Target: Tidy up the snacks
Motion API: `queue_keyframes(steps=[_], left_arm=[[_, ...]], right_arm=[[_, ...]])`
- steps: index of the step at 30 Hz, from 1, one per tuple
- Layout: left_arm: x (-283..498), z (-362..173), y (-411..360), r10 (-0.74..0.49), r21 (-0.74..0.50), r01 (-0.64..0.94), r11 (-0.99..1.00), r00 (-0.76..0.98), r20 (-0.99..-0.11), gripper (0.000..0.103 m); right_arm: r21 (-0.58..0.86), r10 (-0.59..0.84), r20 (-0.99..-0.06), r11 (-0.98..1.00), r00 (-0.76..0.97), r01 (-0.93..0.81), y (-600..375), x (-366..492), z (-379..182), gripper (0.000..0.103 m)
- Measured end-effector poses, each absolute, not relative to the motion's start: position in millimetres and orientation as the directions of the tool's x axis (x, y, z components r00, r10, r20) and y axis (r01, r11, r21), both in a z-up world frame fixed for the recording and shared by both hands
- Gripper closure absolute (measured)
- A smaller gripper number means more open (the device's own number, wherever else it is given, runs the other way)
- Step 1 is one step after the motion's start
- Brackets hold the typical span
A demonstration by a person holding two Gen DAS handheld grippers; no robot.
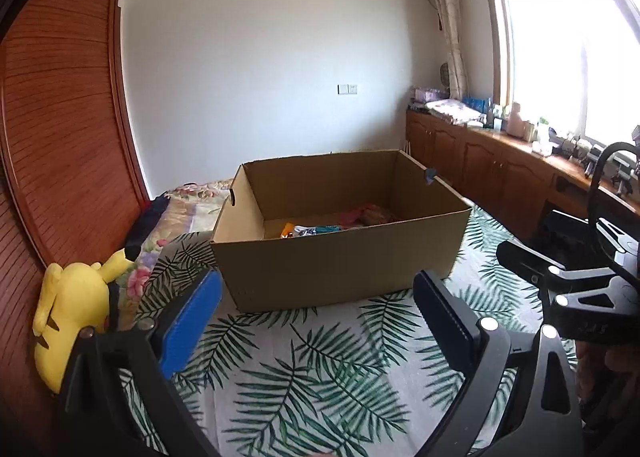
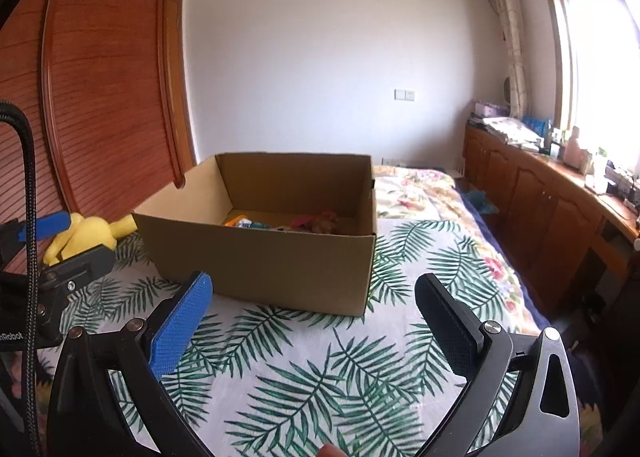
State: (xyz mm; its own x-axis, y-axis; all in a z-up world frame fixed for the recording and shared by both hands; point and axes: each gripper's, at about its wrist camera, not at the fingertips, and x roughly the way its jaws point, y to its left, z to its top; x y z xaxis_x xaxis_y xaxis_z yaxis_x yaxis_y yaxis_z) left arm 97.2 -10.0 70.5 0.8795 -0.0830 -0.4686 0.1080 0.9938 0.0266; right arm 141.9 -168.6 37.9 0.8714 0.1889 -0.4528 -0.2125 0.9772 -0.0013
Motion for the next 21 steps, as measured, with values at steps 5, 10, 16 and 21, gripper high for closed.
queue_keyframes(steps=[5,10,16,21], left_arm=[[77.0,71.1,-4.1,-0.101,-0.020,0.103,0.994,0.880,-0.463,0.005],[63.4,67.4,-0.3,-0.099,-0.033,0.095,0.995,0.885,-0.455,0.005],[47.7,62.9,-3.0,-0.085,-0.019,0.086,0.996,0.888,-0.452,0.005],[33.7,58.4,-5.4,-0.073,-0.005,0.080,0.997,0.893,-0.445,0.005]], right_arm=[[0.002,0.187,-0.423,0.979,0.887,-0.206,-171.9,117.4,47.9,0.000],[-0.001,0.192,-0.396,0.978,0.898,-0.209,-172.3,92.9,52.1,0.000],[-0.004,0.184,-0.378,0.980,0.907,-0.201,-175.3,71.6,49.3,0.000],[0.007,0.174,-0.367,0.983,0.914,-0.184,-180.8,61.7,45.1,0.000]])
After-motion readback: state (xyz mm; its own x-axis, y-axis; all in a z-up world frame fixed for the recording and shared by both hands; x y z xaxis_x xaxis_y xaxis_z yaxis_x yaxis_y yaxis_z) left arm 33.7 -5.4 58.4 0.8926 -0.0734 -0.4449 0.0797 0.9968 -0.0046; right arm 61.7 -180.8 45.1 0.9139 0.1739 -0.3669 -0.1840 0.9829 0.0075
